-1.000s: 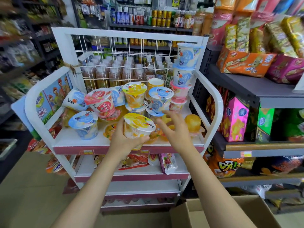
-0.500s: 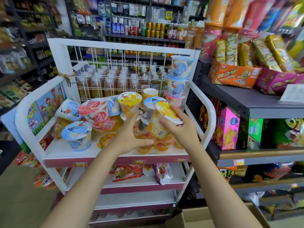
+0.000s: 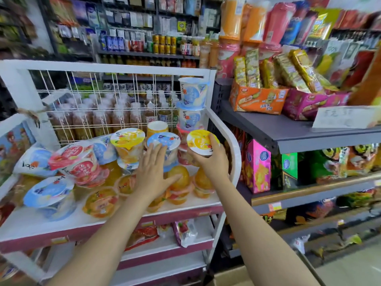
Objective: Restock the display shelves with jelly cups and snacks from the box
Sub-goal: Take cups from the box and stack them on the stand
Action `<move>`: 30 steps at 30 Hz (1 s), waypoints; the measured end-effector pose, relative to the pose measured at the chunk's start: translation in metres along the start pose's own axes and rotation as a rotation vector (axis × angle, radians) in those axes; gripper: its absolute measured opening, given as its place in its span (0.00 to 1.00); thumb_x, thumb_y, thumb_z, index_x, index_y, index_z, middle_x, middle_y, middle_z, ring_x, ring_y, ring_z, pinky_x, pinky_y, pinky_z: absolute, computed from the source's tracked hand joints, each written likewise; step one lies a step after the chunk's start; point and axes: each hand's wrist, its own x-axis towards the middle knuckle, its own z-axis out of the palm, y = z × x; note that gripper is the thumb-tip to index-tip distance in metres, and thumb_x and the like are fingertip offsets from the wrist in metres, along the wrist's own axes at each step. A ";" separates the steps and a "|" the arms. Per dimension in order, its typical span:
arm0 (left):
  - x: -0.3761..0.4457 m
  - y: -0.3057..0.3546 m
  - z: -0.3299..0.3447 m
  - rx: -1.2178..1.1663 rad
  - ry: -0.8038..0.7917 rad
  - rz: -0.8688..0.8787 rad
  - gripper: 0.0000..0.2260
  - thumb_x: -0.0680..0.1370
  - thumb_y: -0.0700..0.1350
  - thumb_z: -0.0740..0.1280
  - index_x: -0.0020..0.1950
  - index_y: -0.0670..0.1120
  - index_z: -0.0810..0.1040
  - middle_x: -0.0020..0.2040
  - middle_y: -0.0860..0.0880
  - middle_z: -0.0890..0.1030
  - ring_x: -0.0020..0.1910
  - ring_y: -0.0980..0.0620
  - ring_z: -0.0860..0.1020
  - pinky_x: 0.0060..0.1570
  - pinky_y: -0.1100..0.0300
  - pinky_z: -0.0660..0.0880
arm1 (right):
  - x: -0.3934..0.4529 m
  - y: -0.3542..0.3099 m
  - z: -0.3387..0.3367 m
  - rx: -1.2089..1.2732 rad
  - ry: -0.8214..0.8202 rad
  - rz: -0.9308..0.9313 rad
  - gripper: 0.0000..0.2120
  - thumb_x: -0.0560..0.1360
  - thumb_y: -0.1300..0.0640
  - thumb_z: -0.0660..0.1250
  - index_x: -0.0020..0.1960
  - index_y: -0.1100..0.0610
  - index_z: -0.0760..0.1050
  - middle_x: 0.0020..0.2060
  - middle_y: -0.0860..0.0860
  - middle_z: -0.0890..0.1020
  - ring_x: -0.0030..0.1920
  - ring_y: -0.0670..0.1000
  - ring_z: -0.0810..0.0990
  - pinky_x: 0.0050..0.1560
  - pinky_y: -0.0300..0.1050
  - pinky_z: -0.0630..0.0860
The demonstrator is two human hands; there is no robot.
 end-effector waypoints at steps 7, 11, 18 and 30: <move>-0.004 -0.002 0.007 -0.016 0.030 -0.009 0.45 0.74 0.70 0.63 0.81 0.46 0.53 0.82 0.48 0.52 0.81 0.49 0.43 0.77 0.49 0.47 | 0.005 0.033 0.015 -0.099 -0.182 0.095 0.37 0.75 0.31 0.61 0.78 0.46 0.61 0.62 0.52 0.77 0.59 0.53 0.78 0.56 0.50 0.76; -0.003 -0.002 0.011 -0.013 0.017 -0.017 0.45 0.74 0.68 0.64 0.81 0.47 0.51 0.82 0.49 0.50 0.81 0.50 0.42 0.78 0.49 0.46 | 0.004 0.036 0.017 -0.194 -0.205 0.066 0.31 0.75 0.30 0.58 0.72 0.46 0.72 0.70 0.54 0.70 0.70 0.56 0.70 0.69 0.57 0.69; -0.005 -0.003 0.013 -0.022 0.041 -0.003 0.44 0.75 0.69 0.63 0.81 0.45 0.53 0.82 0.48 0.52 0.81 0.49 0.44 0.77 0.45 0.51 | -0.008 0.041 0.017 -0.461 -0.230 -0.207 0.21 0.80 0.41 0.54 0.50 0.51 0.81 0.47 0.47 0.81 0.54 0.54 0.77 0.44 0.49 0.72; -0.032 0.038 -0.013 -0.106 0.269 0.097 0.27 0.82 0.55 0.58 0.78 0.44 0.63 0.79 0.44 0.61 0.80 0.45 0.53 0.76 0.45 0.52 | -0.089 0.024 -0.051 -0.013 -0.168 -0.302 0.19 0.82 0.47 0.59 0.66 0.55 0.77 0.63 0.49 0.79 0.64 0.45 0.74 0.62 0.36 0.70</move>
